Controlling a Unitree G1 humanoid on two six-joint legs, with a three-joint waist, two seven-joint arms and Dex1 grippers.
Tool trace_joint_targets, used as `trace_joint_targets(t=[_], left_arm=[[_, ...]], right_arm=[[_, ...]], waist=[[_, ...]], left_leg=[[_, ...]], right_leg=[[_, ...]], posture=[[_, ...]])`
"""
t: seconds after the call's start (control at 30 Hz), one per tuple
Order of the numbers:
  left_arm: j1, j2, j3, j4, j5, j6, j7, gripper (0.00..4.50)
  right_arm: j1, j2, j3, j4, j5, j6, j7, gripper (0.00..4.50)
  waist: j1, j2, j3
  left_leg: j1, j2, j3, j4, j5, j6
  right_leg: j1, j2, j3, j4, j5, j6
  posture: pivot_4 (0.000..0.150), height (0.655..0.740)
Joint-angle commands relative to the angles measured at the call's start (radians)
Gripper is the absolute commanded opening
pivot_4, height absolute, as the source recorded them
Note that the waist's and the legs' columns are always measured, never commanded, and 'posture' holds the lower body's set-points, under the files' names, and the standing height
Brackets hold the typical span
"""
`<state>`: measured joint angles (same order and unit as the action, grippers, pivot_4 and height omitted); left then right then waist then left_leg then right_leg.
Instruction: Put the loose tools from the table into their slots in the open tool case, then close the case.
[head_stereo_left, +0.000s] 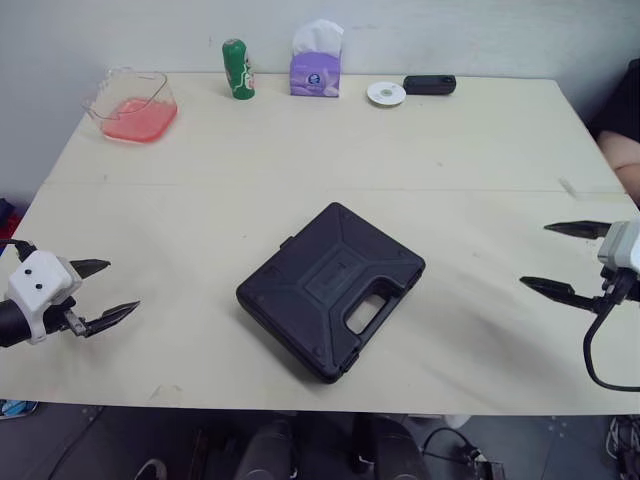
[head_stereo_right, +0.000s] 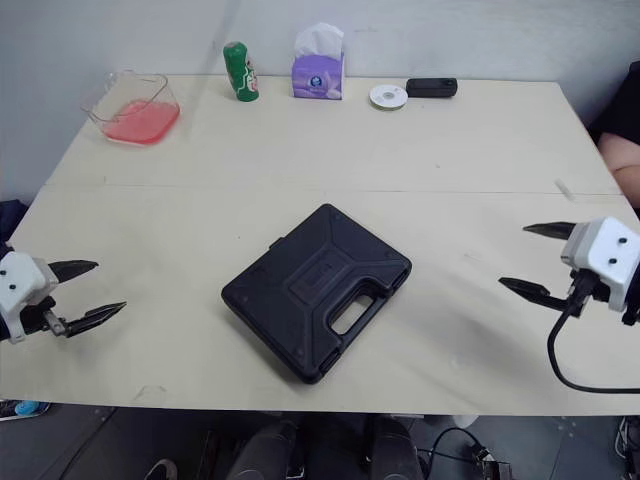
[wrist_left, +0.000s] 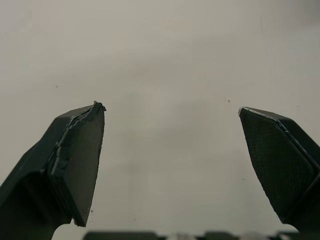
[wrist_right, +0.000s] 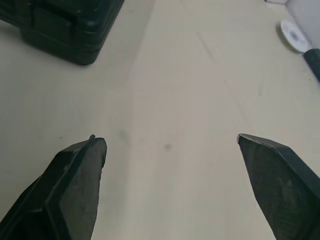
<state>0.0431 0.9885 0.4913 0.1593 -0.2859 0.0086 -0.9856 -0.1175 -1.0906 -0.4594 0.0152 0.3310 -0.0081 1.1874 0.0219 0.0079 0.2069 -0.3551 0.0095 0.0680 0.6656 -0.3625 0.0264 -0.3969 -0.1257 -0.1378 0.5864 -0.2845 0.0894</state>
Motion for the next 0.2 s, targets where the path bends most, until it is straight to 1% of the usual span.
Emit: trace_joint_targets(t=[0.03,0.2], left_arm=[[-0.002,-0.001,0.013,0.000,0.000,-0.028,0.000,4.50],[-0.023,-0.002,0.004,0.012,-0.009,-0.040,-0.007,4.50]], right_arm=[[-0.031,-0.015,0.013,0.020,-0.008,-0.027,-0.002,4.46],[-0.097,0.013,0.078,0.034,-0.023,-0.040,-0.036,4.46]], waist=[[-0.001,0.000,0.000],[-0.002,0.000,0.000]], left_leg=[[0.000,0.000,0.000,0.000,0.000,0.000],[0.000,0.000,0.002,0.002,0.000,0.000]], right_leg=[[0.000,0.000,0.000,0.000,0.000,0.000],[-0.001,0.000,0.001,0.003,0.000,0.000]], posture=[[0.150,0.7400],[0.150,0.7400]])
